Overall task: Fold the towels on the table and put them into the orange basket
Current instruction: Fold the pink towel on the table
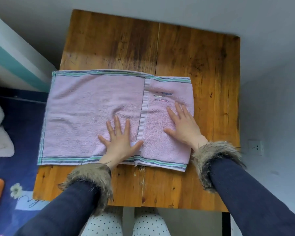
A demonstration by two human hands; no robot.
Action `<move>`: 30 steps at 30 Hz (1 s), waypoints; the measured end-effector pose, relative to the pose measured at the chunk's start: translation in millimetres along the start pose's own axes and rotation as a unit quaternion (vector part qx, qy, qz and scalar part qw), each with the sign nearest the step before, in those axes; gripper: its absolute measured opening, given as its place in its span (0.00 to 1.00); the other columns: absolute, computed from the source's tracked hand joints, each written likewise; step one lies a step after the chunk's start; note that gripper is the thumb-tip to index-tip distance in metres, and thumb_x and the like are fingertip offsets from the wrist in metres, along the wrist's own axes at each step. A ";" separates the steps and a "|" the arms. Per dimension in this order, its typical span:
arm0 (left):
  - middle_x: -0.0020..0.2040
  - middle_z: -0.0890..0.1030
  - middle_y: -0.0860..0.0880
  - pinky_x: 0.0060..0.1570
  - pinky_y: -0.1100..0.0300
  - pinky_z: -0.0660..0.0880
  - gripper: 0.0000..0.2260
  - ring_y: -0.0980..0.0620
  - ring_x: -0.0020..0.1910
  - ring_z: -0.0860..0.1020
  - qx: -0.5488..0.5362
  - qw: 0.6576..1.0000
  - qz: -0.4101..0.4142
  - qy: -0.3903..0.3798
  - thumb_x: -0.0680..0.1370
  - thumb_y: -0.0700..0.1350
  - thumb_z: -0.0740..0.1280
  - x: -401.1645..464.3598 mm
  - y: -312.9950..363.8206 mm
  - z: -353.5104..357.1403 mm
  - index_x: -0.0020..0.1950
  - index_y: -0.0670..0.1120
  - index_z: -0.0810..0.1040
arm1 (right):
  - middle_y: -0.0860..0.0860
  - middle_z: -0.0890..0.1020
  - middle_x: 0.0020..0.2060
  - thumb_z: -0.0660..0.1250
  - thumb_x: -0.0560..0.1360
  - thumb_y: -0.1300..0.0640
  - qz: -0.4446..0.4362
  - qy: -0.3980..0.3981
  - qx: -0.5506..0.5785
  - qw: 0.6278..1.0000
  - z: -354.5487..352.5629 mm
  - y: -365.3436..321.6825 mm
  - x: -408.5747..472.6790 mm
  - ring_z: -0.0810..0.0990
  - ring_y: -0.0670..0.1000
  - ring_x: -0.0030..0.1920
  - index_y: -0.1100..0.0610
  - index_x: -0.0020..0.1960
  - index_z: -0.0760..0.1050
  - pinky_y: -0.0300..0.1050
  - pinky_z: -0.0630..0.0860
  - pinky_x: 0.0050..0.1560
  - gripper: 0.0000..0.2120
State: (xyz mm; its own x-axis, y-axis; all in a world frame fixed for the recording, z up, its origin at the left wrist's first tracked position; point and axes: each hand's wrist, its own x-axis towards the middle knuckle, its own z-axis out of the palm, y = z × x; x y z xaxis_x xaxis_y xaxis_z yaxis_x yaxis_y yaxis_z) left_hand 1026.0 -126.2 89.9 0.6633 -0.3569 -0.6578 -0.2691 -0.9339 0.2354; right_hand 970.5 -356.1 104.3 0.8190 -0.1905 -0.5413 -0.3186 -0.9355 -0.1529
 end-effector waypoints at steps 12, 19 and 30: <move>0.76 0.36 0.48 0.62 0.27 0.36 0.44 0.40 0.72 0.32 0.093 0.988 0.122 0.010 0.71 0.68 0.62 18.8 56.7 -10.4 0.76 0.56 0.40 | 0.67 0.48 0.73 0.69 0.71 0.41 0.158 -0.145 0.015 0.977 -2.6 25.4 -59.6 0.55 0.66 0.72 0.57 0.76 0.41 0.57 0.62 0.69 0.49; 0.77 0.44 0.51 0.61 0.29 0.32 0.38 0.41 0.73 0.32 0.189 0.958 0.217 0.003 0.72 0.55 0.67 35.6 84.6 -22.1 0.76 0.59 0.48 | 0.60 0.67 0.70 0.64 0.71 0.35 0.184 -0.313 0.024 0.932 23.5 31.5 -105.5 0.69 0.62 0.66 0.66 0.74 0.33 0.53 0.70 0.63 0.55; 0.77 0.56 0.47 0.67 0.33 0.40 0.27 0.41 0.75 0.46 0.185 0.945 0.251 0.099 0.75 0.58 0.56 -22.5 44.2 30.9 0.72 0.52 0.62 | 0.56 0.77 0.55 0.55 0.80 0.52 0.122 0.196 0.137 0.963 -2.2 43.3 -73.3 0.73 0.57 0.56 0.59 0.59 0.74 0.50 0.70 0.49 0.15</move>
State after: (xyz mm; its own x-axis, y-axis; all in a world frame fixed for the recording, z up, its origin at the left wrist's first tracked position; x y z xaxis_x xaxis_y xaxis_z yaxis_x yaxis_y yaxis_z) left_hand 977.6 -158.8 93.0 0.4950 -0.7842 -0.3741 -0.7859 -0.5877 0.1921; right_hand 897.7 -383.3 139.2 0.8041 -0.5428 -0.2424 -0.5942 -0.7454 -0.3020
